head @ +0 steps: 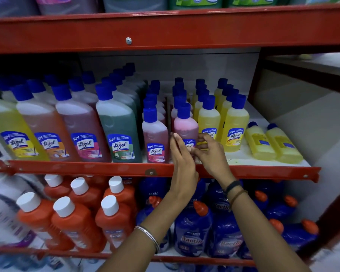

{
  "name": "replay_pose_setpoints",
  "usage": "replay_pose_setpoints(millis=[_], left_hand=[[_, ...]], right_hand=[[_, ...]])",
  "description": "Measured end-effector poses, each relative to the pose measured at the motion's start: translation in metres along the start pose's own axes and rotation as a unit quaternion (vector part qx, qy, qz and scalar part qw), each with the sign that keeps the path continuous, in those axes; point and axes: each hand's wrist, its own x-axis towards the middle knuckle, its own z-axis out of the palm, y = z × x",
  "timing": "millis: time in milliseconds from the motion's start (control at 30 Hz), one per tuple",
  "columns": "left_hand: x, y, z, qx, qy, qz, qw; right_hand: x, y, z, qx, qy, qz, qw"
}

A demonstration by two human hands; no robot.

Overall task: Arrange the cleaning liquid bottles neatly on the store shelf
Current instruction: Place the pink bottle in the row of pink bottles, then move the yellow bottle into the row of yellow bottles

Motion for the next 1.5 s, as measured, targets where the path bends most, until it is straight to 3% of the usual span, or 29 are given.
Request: replay_pose_setpoints(millis=[100, 200, 300, 400, 533, 700, 967, 1133, 1233, 1333, 1500], left_hand=[[-0.006, 0.001, 0.003, 0.032, 0.033, 0.035, 0.998], [-0.004, 0.014, 0.01, 0.036, 0.106, 0.166, 0.98], [0.007, 0.047, 0.025, -0.02, 0.053, 0.214, 0.975], [0.023, 0.077, 0.053, -0.052, -0.077, 0.147, 0.985], [0.043, 0.103, 0.1, -0.01, -0.222, -0.007, 0.975], [0.067, 0.12, 0.125, -0.061, -0.213, -0.181, 0.958], [0.073, 0.123, 0.128, -0.191, -0.231, -0.274, 0.914], [0.067, 0.109, 0.133, -0.2, -0.219, -0.218, 0.93], [0.055, 0.115, 0.116, -0.192, -0.191, -0.164, 0.948], [0.038, 0.114, 0.095, -0.197, -0.165, -0.104, 0.961], [0.013, 0.101, 0.065, -0.217, -0.098, -0.078, 0.968]], right_hand=[[-0.004, 0.002, -0.012, 0.017, -0.008, -0.001, 1.0], [-0.006, 0.006, -0.046, 0.049, 0.037, 0.001, 0.998], [-0.002, 0.02, -0.093, -0.026, 0.133, -0.001, 0.991], [0.01, 0.04, -0.134, -0.179, 0.162, 0.059, 0.969], [0.019, 0.05, -0.159, -0.326, 0.079, 0.133, 0.932], [0.031, 0.044, -0.169, -0.361, 0.01, 0.169, 0.917], [0.037, 0.045, -0.177, -0.381, -0.037, 0.225, 0.896], [0.037, 0.055, -0.184, -0.273, -0.011, 0.241, 0.931], [0.031, 0.053, -0.192, -0.102, -0.011, 0.208, 0.973], [0.013, 0.037, -0.195, 0.032, -0.012, 0.164, 0.986], [-0.006, 0.017, -0.173, 0.069, -0.03, 0.081, 0.994]])
